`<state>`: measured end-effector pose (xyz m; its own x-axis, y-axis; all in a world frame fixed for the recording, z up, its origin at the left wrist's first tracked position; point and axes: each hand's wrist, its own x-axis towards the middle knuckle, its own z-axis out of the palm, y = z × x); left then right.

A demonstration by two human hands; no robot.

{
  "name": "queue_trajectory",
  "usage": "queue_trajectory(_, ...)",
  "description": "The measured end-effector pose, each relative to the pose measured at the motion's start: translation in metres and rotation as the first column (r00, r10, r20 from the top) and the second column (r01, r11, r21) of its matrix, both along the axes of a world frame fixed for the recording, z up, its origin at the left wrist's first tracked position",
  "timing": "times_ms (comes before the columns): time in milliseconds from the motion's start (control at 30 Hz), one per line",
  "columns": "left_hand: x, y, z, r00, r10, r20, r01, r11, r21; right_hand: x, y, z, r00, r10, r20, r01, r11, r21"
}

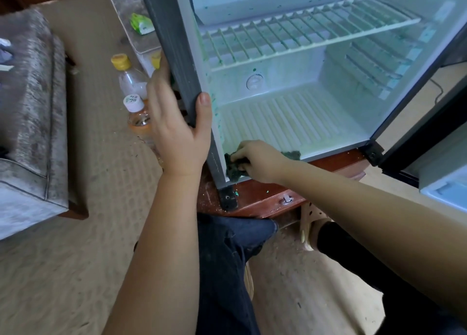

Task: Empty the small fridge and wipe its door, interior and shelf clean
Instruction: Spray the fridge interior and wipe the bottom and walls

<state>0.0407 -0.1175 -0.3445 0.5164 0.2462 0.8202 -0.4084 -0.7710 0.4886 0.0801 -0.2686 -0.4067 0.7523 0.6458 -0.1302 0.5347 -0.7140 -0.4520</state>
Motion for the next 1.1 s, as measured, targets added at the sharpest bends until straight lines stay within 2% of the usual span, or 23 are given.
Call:
queue_trajectory(167, -0.011, 0.007, 0.0, 0.993, -0.05, -0.108, 0.045, 0.998, -0.046, -0.032, -0.026, 0.017, 0.994, -0.023, -0.102, 0.025, 1.0, 0.012)
queue_trajectory(267, -0.017, 0.013, -0.002, 0.987, -0.074, -0.14, 0.066, 0.996, -0.06, -0.046, -0.054, 0.019, 0.971, -0.234, -0.041, 0.238, 0.96, 0.148)
queue_trajectory(367, -0.02, 0.018, -0.006, 0.983, -0.104, -0.153, 0.089, 0.991, -0.1, -0.066, -0.068, 0.012, 0.986, -0.162, -0.036, 0.161, 0.987, -0.029)
queue_trajectory(433, -0.021, 0.019, -0.008, 0.977, -0.129, -0.168, 0.106, 0.984, -0.141, -0.071, -0.074, 0.01, 0.963, -0.269, 0.008, 0.266, 0.958, 0.11)
queue_trajectory(467, -0.022, 0.019, -0.009, 0.976, -0.133, -0.17, 0.107, 0.982, -0.155, -0.071, -0.075, 0.011, 0.959, -0.284, 0.012, 0.28, 0.952, 0.122)
queue_trajectory(533, -0.022, 0.018, -0.01, 0.975, -0.134, -0.175, 0.104, 0.979, -0.174, -0.074, -0.073, 0.01, 0.977, -0.211, -0.002, 0.211, 0.977, 0.03)
queue_trajectory(600, -0.022, 0.016, -0.012, 0.971, -0.149, -0.188, 0.109, 0.972, -0.21, -0.078, -0.073, 0.007, 0.959, -0.279, 0.04, 0.274, 0.957, 0.097)
queue_trajectory(633, -0.022, 0.016, -0.012, 0.971, -0.14, -0.195, 0.095, 0.97, -0.224, -0.078, -0.072, 0.006, 0.957, -0.287, 0.045, 0.283, 0.956, 0.081)
queue_trajectory(700, -0.023, 0.016, -0.014, 0.969, -0.112, -0.218, 0.063, 0.973, -0.222, -0.078, -0.07, 0.006, 0.976, -0.216, 0.011, 0.216, 0.975, -0.047)
queue_trajectory(733, -0.024, 0.015, -0.014, 0.965, -0.116, -0.234, 0.063, 0.973, -0.223, -0.077, -0.07, 0.006, 0.973, -0.23, 0.013, 0.231, 0.972, -0.035)
queue_trajectory(767, -0.025, 0.015, -0.014, 0.962, -0.119, -0.244, 0.061, 0.971, -0.232, -0.073, -0.07, 0.008, 0.956, -0.291, 0.039, 0.289, 0.956, 0.051)
queue_trajectory(833, -0.028, 0.015, -0.013, 0.956, -0.114, -0.269, 0.046, 0.968, -0.247, -0.063, -0.067, 0.016, 0.87, -0.484, 0.091, 0.438, 0.845, 0.306)
queue_trajectory(900, -0.031, 0.013, -0.012, 0.944, -0.122, -0.306, 0.037, 0.963, -0.267, -0.05, -0.063, 0.024, 0.773, -0.617, 0.145, 0.484, 0.723, 0.493)
queue_trajectory(933, -0.033, 0.011, -0.011, 0.939, -0.136, -0.314, 0.043, 0.957, -0.287, -0.044, -0.059, 0.026, 0.748, -0.64, 0.174, 0.474, 0.699, 0.536)
queue_trajectory(967, -0.036, 0.009, -0.01, 0.937, -0.15, -0.317, 0.05, 0.951, -0.304, -0.038, -0.056, 0.025, 0.754, -0.628, 0.191, 0.461, 0.714, 0.527)
queue_trajectory(1000, -0.038, 0.007, -0.007, 0.935, -0.154, -0.32, 0.05, 0.949, -0.312, -0.031, -0.053, 0.023, 0.794, -0.58, 0.183, 0.455, 0.767, 0.453)
queue_trajectory(1067, -0.043, 0.003, -0.001, 0.931, -0.132, -0.34, 0.023, 0.951, -0.307, -0.022, -0.05, 0.012, 0.907, -0.401, 0.124, 0.392, 0.915, 0.093)
queue_trajectory(1100, -0.045, 0.001, 0.003, 0.928, -0.119, -0.353, 0.005, 0.952, -0.306, -0.02, -0.05, 0.006, 0.944, -0.314, 0.097, 0.322, 0.943, -0.085)
